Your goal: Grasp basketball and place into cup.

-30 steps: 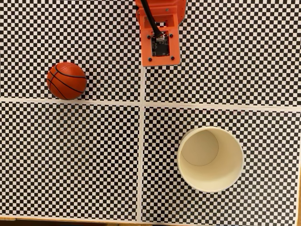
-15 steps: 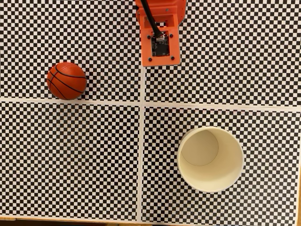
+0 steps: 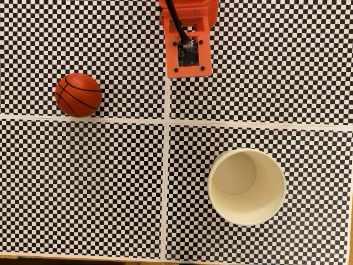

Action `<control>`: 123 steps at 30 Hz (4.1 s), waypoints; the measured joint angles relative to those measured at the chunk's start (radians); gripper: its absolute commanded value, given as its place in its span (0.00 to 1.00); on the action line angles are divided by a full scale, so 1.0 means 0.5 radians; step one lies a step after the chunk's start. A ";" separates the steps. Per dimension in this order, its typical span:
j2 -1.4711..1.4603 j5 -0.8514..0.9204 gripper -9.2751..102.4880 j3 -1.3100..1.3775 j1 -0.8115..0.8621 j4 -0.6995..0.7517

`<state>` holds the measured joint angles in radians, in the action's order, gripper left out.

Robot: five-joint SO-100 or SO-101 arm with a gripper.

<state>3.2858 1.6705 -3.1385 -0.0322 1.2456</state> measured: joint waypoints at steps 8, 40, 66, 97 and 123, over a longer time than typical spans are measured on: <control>0.000 0.000 0.08 0.000 -0.037 0.000; 0.000 -0.383 0.08 0.012 0.430 -1.353; -1.697 -0.460 0.08 1.822 0.678 -0.295; -2.887 -0.083 0.12 2.700 1.169 -0.012; -3.157 -0.135 0.57 2.669 1.098 -0.331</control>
<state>1.7073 1.6030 -1.8040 0.5170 1.0799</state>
